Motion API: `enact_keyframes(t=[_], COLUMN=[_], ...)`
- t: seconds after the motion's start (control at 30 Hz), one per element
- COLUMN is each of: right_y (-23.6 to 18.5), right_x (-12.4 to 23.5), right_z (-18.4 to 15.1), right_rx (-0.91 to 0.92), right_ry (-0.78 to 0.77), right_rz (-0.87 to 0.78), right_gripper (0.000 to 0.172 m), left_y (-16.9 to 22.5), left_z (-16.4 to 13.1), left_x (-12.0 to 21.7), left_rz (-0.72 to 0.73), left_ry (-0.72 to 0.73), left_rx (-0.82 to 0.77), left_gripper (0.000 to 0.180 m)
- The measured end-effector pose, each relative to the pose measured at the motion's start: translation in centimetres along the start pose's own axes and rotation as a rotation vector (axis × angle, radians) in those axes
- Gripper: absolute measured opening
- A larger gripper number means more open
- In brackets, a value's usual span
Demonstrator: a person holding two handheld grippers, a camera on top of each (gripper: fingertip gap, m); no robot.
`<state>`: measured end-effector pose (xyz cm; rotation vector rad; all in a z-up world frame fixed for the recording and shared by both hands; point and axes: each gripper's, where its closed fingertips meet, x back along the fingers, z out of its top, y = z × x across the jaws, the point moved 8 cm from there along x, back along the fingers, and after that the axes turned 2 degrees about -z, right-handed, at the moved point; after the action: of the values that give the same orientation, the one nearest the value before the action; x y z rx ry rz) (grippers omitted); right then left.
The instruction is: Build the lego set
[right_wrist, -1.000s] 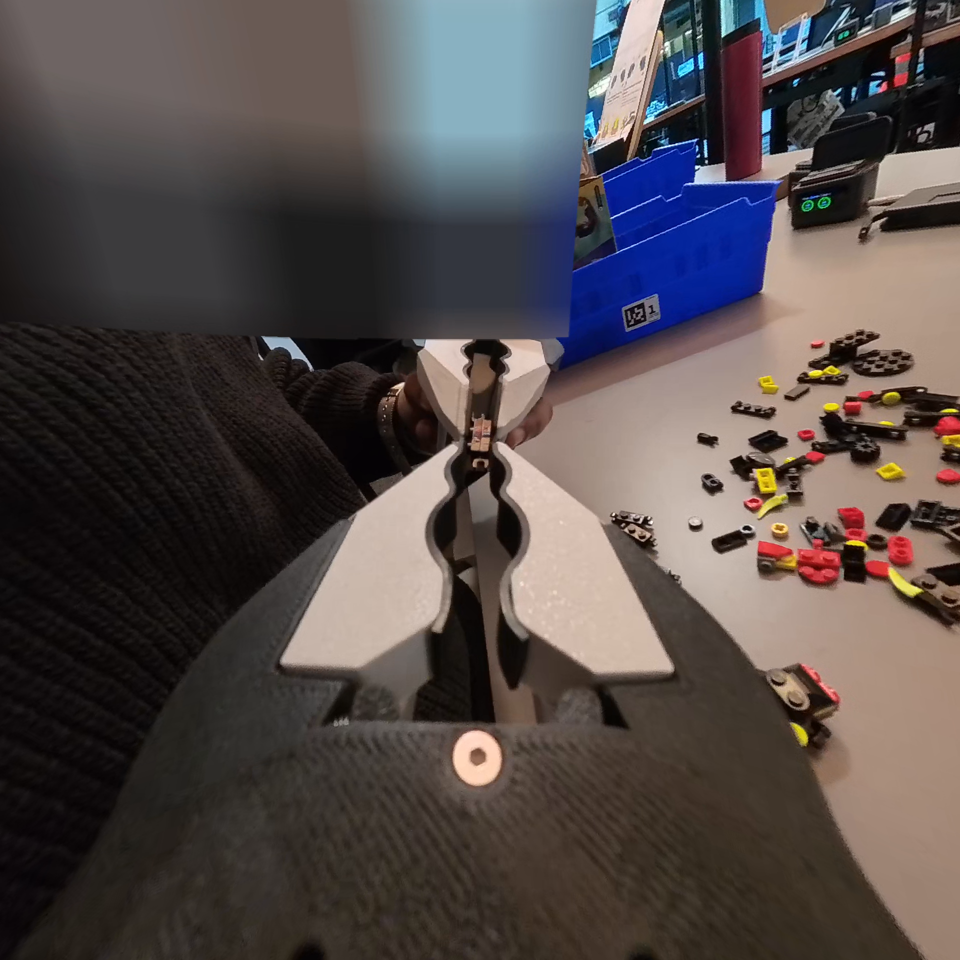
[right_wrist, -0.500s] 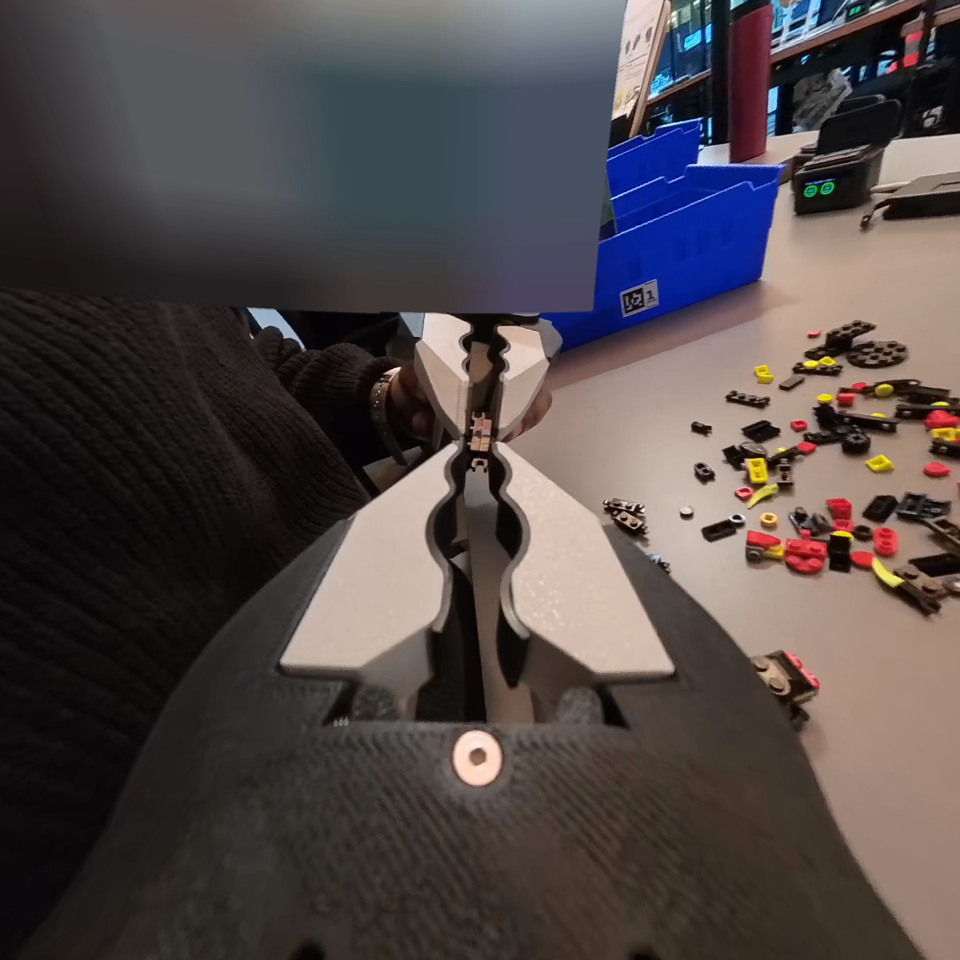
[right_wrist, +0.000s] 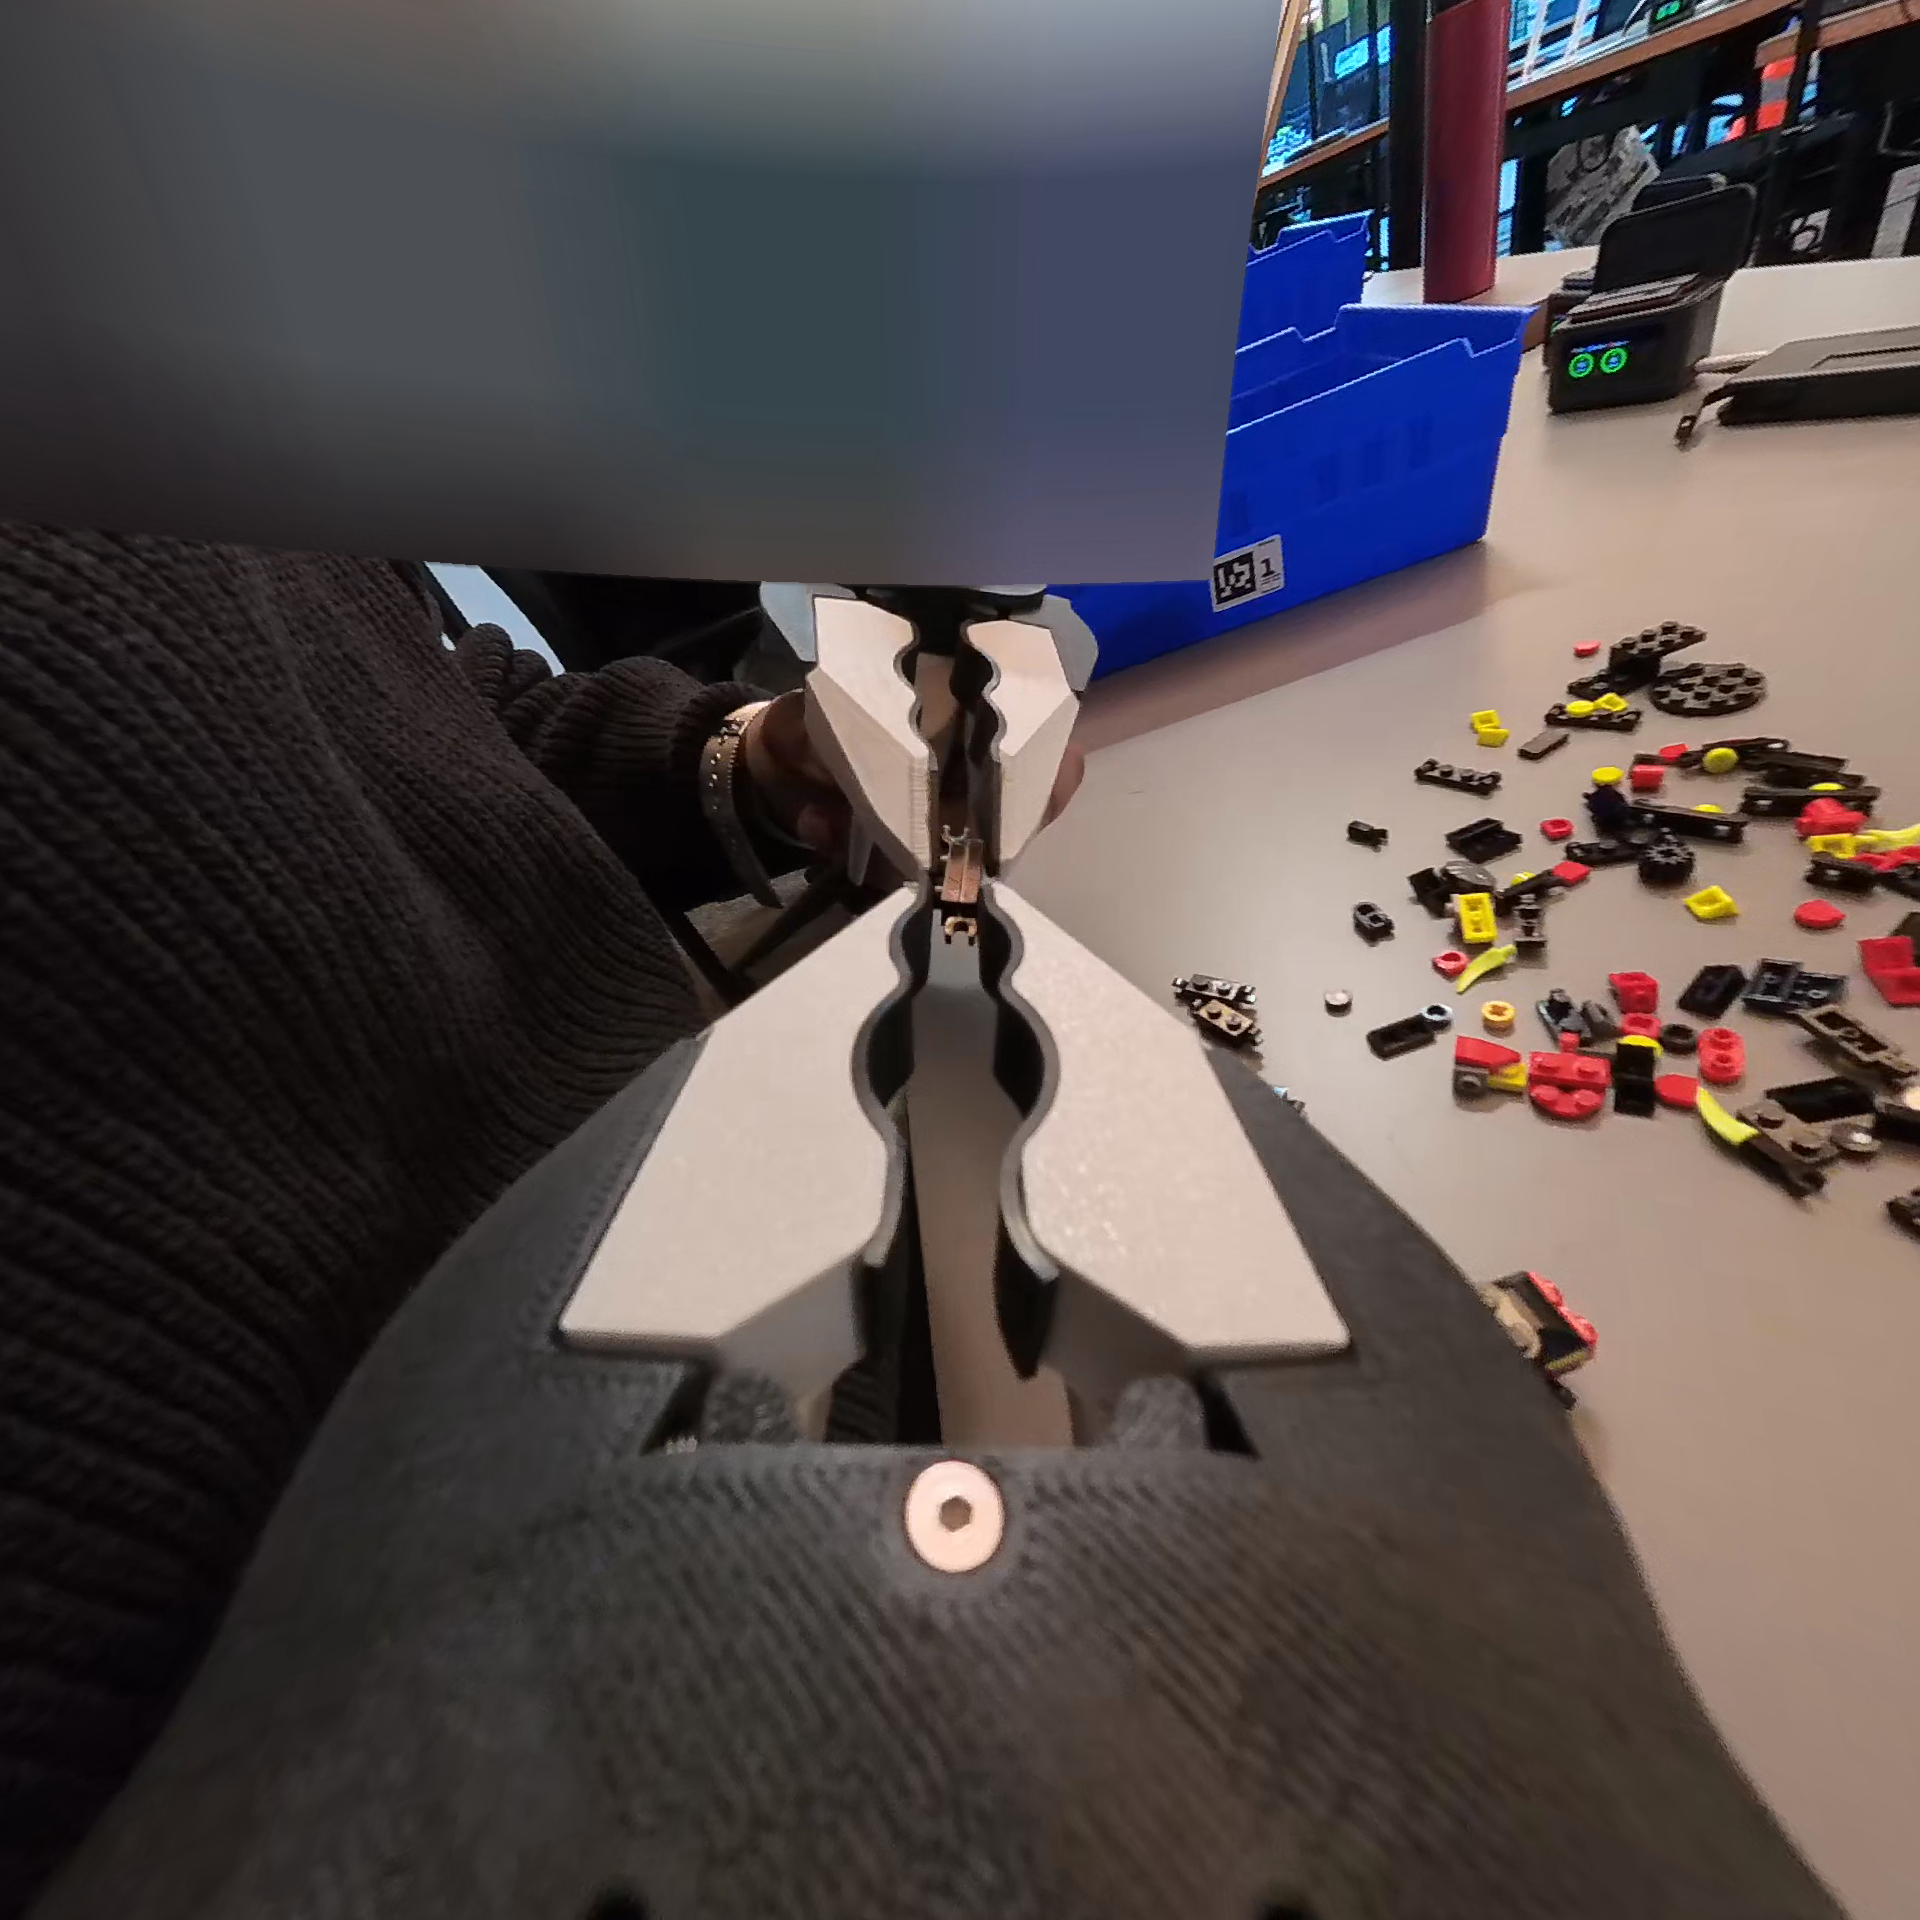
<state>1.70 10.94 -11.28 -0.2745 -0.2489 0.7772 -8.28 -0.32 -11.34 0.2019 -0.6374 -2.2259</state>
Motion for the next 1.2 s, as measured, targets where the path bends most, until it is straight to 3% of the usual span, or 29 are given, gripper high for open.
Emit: enact_keyframes(t=[0.73,0.83,1.0,1.1,1.2], right_y=[1.1,3.6,9.3,10.1,10.4], right_x=[0.2,1.5,7.3,8.9,9.3], right_z=[-0.1,0.2,-2.6,-4.7,-4.9], right_rx=[-0.085,-0.14,-0.517,-0.77,-0.817], right_ry=[0.017,0.015,-0.16,-0.182,-0.142], right_rz=[-0.027,-0.136,-0.475,-0.425,-0.403], right_gripper=[0.007,0.006,0.006,0.007,0.006], left_y=[-1.2,-1.6,-2.2,-2.6,-2.9], left_z=[-0.1,-0.2,-0.3,-0.4,-0.4], left_x=[0.3,0.5,0.6,0.6,0.5], left_rz=[0.018,0.063,0.085,0.091,0.09], left_ry=[0.018,0.014,0.022,0.029,0.031], left_rx=[0.097,0.099,0.121,0.146,0.169], left_gripper=[0.003,0.006,0.006,0.006,0.006])
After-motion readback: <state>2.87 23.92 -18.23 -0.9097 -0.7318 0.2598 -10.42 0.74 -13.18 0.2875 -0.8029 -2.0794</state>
